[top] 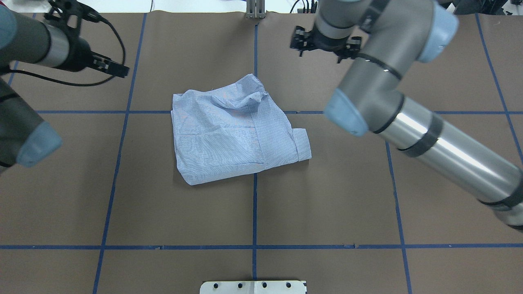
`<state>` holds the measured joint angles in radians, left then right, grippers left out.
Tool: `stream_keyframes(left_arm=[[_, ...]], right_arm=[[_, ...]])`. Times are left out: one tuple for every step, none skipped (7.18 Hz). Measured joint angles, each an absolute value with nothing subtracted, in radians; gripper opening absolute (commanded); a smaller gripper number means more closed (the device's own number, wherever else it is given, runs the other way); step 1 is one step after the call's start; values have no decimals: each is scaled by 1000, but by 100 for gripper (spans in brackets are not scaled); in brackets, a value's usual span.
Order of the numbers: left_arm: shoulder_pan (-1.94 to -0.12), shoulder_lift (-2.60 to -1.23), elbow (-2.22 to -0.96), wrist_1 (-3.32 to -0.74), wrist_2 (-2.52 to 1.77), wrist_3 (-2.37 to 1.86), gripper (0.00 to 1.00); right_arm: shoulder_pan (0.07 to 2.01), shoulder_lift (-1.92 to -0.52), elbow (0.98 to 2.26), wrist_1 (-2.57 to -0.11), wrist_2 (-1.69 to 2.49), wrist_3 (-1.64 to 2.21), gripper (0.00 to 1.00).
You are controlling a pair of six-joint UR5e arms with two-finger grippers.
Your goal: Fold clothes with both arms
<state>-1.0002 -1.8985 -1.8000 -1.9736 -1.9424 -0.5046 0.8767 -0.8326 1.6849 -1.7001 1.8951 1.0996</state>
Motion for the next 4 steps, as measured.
stream_keyframes(left_arm=[[-1101,-1862,-1827,-1920,-2012,-351,100],[-1204,-1836,-1837,-1866,-2055,-180,100],[-1307,-1819,-1837,-1804,-2073,-15,100],[-1396,-1810,-1833,-1744,-2082,121,100]], right_arm=[[972,-947,1794,-1748,1978,926,100],[1075,-1053,1872,-1795,2049,733,100],[1175,-1157,1919,-1825,2105,536,100],[1270,-1265,1944,-1834,2151,343,100]])
